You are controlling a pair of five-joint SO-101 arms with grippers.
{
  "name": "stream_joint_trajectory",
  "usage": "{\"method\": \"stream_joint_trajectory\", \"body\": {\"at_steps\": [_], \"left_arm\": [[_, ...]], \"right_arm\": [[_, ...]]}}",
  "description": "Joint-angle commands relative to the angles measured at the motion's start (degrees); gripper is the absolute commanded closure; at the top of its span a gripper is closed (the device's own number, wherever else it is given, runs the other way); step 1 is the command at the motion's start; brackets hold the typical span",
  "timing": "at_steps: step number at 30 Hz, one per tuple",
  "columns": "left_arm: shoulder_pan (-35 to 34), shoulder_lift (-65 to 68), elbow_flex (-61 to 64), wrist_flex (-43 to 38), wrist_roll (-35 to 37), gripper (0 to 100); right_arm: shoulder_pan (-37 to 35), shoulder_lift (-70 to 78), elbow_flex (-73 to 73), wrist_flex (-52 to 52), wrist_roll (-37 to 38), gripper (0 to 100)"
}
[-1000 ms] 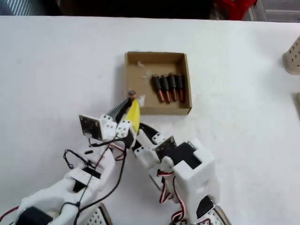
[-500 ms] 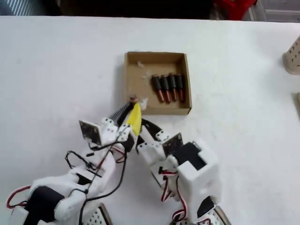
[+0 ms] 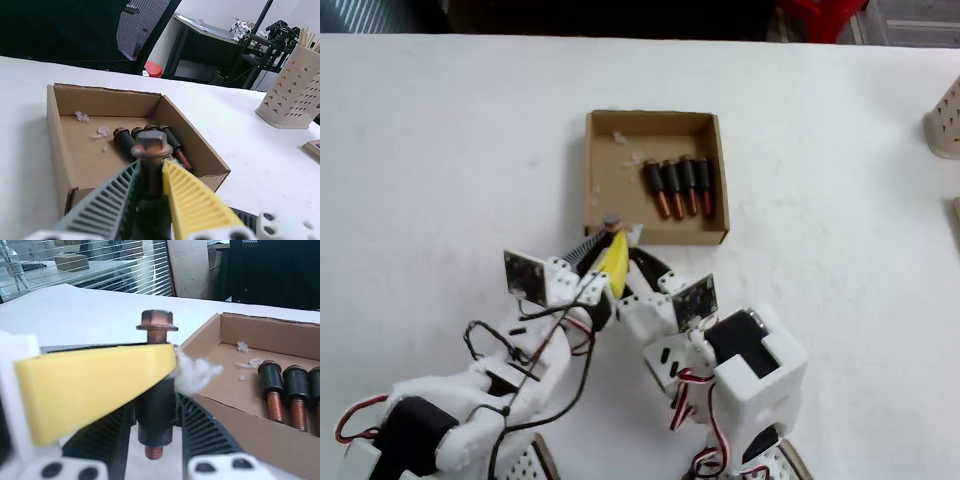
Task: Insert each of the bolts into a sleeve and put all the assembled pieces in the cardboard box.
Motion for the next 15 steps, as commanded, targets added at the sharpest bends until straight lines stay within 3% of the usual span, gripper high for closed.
{"method": "stream_joint_trajectory", "body": {"at_steps": [1, 6, 12, 15], "left_arm": [[1.8, -0.5, -0.2, 3.5, -4.6, 98], [1.2, -0.5, -0.4, 5.1, -6.2, 96], [1.2, -0.5, -0.4, 8.8, -5.8, 77], [1.1, -0.6, -0.8, 9.2, -5.2, 75]], "right_arm": [[2.1, -2.4, -1.8, 0.0, -0.8, 98.2], [2.1, -2.3, -1.8, 0.0, -0.8, 98.2], [2.1, -2.3, -1.8, 0.0, -0.8, 98.2], [2.1, -2.3, -1.8, 0.0, -0.8, 98.2]]}}
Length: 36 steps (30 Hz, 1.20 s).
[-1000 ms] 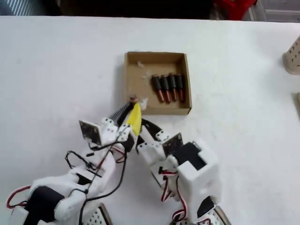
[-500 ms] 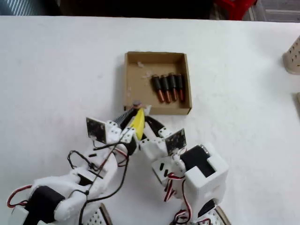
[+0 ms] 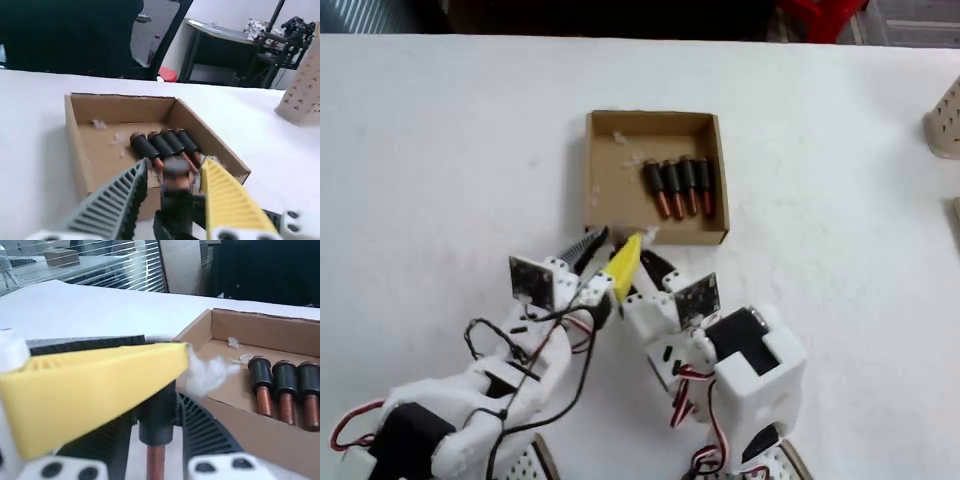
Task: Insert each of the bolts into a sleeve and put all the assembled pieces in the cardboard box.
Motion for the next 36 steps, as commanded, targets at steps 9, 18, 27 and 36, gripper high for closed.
{"method": "stream_joint_trajectory", "body": {"at_steps": [9, 18, 27, 36], "left_arm": [[-3.5, -5.0, -0.2, 3.0, 1.5, 75], [-4.4, -20.4, -0.1, 14.6, 5.5, 75], [-4.4, -40.7, 0.2, 28.1, 9.8, 75], [-11.9, -64.9, 1.3, 45.2, 10.5, 96]], "right_arm": [[1.2, -2.4, -1.8, -0.2, -0.8, 98.2], [1.2, -2.4, -1.8, -0.2, -0.8, 98.2], [1.1, -2.4, -1.8, -0.1, -0.8, 98.2], [1.2, -2.3, -1.8, -0.1, -0.8, 98.2]]}}
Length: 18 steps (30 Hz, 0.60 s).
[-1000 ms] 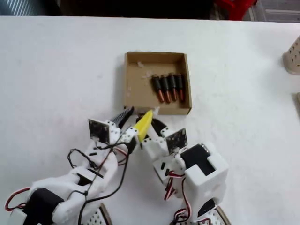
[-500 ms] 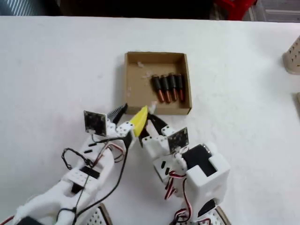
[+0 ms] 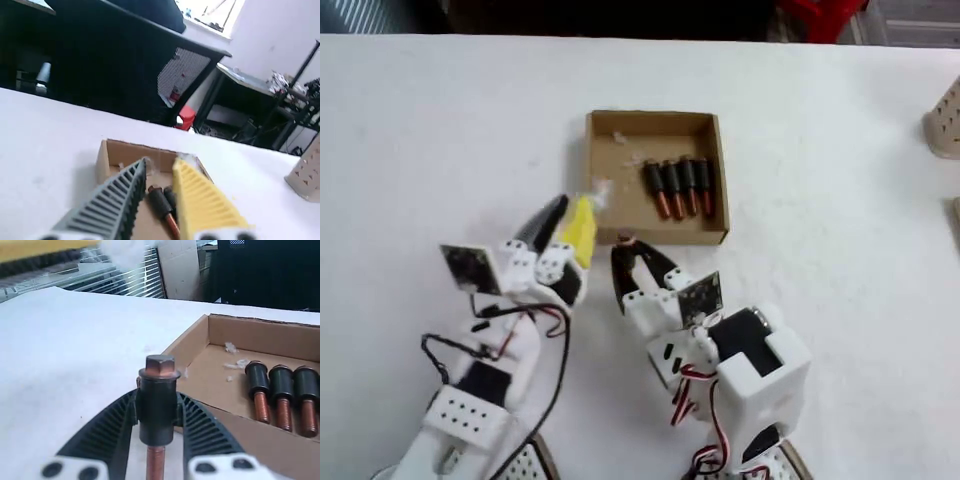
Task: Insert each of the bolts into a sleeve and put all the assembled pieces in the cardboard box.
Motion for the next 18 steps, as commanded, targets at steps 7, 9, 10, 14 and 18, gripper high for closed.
{"method": "stream_joint_trajectory", "body": {"at_steps": [7, 9, 10, 14, 18], "left_arm": [[-5.2, -28.0, 0.3, 29.6, 0.4, 93], [-6.0, -32.7, -0.4, 37.0, 0.3, 93], [-6.5, -33.6, -1.0, 40.0, 0.3, 93], [-8.6, -32.2, -1.8, 46.5, 0.3, 93], [-10.9, -32.2, -1.6, 50.6, 0.2, 93]], "right_arm": [[0.7, -2.2, -1.6, 0.0, -0.6, 98.2], [0.7, -2.2, -1.5, 0.0, -0.6, 98.2], [0.7, -2.2, -1.5, 0.0, -0.6, 98.2], [0.7, -2.3, -1.5, 0.0, -0.6, 98.2], [0.7, -2.5, -1.3, 0.0, -0.6, 98.2]]}}
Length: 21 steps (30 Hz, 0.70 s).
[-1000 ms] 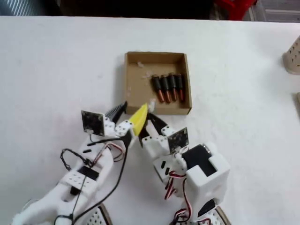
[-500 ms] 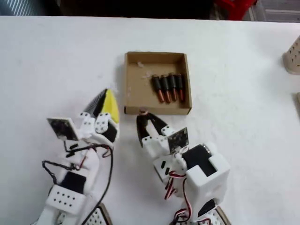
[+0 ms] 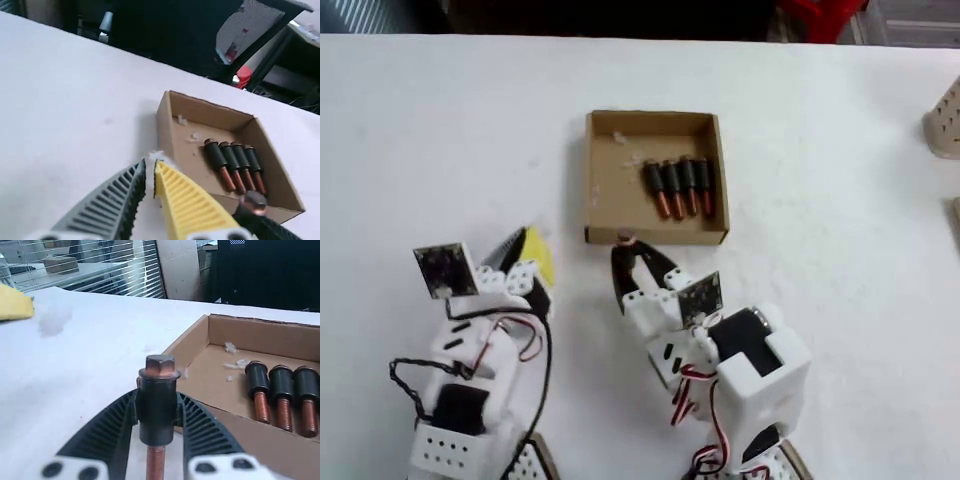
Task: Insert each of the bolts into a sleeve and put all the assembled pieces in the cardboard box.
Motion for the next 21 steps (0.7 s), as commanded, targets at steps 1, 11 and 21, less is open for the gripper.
{"method": "stream_joint_trajectory", "body": {"at_steps": [1, 11, 21], "left_arm": [[-3.0, -0.8, -1.4, 4.9, 0.1, 93], [-11.4, -0.7, 0.0, 21.7, -15.5, 93], [-13.8, -0.7, 0.0, 32.7, -18.9, 93]], "right_arm": [[0.7, -2.5, -1.3, 0.0, -0.6, 98.2], [0.2, -2.9, 0.2, -0.4, -0.2, 98.2], [2.1, -9.6, 4.0, 0.0, -0.1, 98.2]]}}
